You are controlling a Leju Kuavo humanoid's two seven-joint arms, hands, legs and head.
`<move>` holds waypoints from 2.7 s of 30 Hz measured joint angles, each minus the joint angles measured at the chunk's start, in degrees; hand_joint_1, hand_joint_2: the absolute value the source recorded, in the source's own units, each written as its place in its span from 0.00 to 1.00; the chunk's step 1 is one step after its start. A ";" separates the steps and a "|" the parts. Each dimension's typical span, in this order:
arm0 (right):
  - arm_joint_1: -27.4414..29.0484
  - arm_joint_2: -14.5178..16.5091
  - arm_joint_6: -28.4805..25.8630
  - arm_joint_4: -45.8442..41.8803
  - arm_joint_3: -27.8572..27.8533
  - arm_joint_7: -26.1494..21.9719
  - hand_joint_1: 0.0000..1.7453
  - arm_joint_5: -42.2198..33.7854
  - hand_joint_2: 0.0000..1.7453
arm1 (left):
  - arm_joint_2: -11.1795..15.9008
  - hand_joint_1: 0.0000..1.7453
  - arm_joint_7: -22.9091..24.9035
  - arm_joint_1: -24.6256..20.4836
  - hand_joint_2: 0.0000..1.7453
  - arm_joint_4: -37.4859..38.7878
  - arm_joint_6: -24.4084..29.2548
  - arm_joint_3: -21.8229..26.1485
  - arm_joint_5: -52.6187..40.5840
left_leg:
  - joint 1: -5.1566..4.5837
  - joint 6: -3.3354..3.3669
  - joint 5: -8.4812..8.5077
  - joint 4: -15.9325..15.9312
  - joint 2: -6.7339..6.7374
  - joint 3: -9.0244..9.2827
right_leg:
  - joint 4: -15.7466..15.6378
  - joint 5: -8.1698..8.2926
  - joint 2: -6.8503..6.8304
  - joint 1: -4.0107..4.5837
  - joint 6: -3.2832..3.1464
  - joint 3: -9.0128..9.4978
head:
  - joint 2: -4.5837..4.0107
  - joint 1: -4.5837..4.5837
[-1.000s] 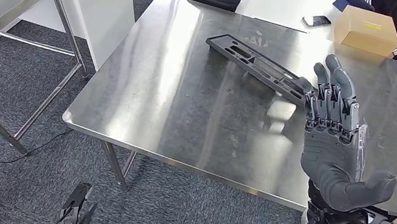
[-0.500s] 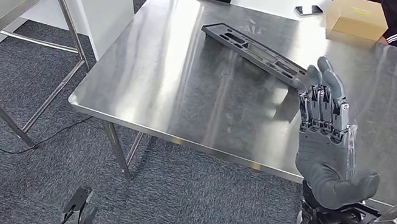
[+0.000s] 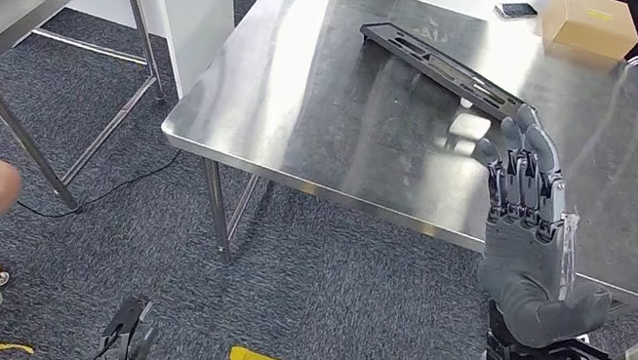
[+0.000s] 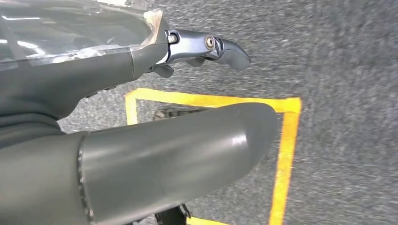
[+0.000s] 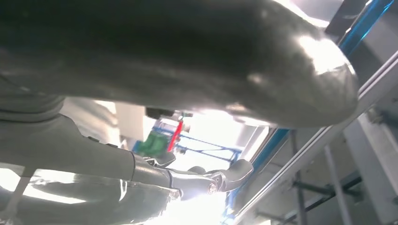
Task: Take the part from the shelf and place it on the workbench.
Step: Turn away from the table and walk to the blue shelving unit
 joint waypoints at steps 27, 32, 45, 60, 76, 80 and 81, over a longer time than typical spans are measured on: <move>7.60 2.73 -19.57 82.98 -9.03 19.87 0.00 29.76 0.00 | 0.84 0.00 5.27 3.05 0.00 -3.93 -1.48 7.14 -7.66 | 0.93 -0.35 -1.86 0.10 -0.30 2.35 | -5.50 -1.13 -0.29 -0.34 -1.67 -0.62 | 0.00 -0.17; 10.06 4.26 -13.65 96.22 -9.14 27.69 0.00 31.66 0.00 | 0.58 0.00 4.05 2.01 0.00 -2.25 -2.19 7.81 -8.69 | 0.79 -1.05 2.02 0.29 -0.24 -2.50 | -4.34 0.28 0.04 -0.40 0.45 5.92 | 0.00 0.09; 9.23 6.05 -16.18 102.67 -9.14 21.12 0.00 32.41 0.00 | 0.32 0.00 3.40 1.00 0.00 0.88 -3.09 8.34 -10.31 | 1.35 -4.66 -7.13 16.86 -0.03 -5.38 | -17.62 4.02 -0.08 0.23 -4.24 8.05 | 0.00 -0.71; 10.14 5.63 -15.62 105.21 -9.14 23.78 0.00 31.85 0.00 | -2.72 0.00 5.22 0.10 0.00 1.07 -2.16 8.35 -11.23 | 0.77 -0.59 -1.13 -0.83 0.29 1.75 | 0.42 -2.84 0.15 -0.01 -1.19 0.14 | 0.00 0.13; 10.00 5.90 -14.76 105.45 -9.14 23.90 0.00 32.44 0.00 | -3.55 0.00 5.37 -0.07 0.00 0.79 -0.44 8.29 -11.06 | 1.28 -4.23 -7.12 16.21 0.09 -3.71 | -18.17 4.38 -0.33 0.29 -4.20 8.43 | 0.00 -0.56; 9.94 5.99 -14.86 105.45 -9.14 23.88 0.00 32.52 0.00 | -3.69 0.00 5.34 -0.26 0.00 0.26 -0.46 8.29 -11.01 | 1.22 -3.64 -6.05 3.29 -0.18 7.34 | -16.23 6.03 -0.34 0.40 -2.95 5.05 | 0.00 -0.63; 9.87 5.99 -14.98 105.45 -9.14 23.87 0.00 32.53 0.00 | -3.79 0.00 5.33 -0.33 0.00 0.11 -0.44 8.26 -10.99 | 1.03 -3.40 -6.94 0.99 -0.27 8.74 | -15.94 6.44 -0.39 0.48 -2.47 4.61 | 0.00 -0.64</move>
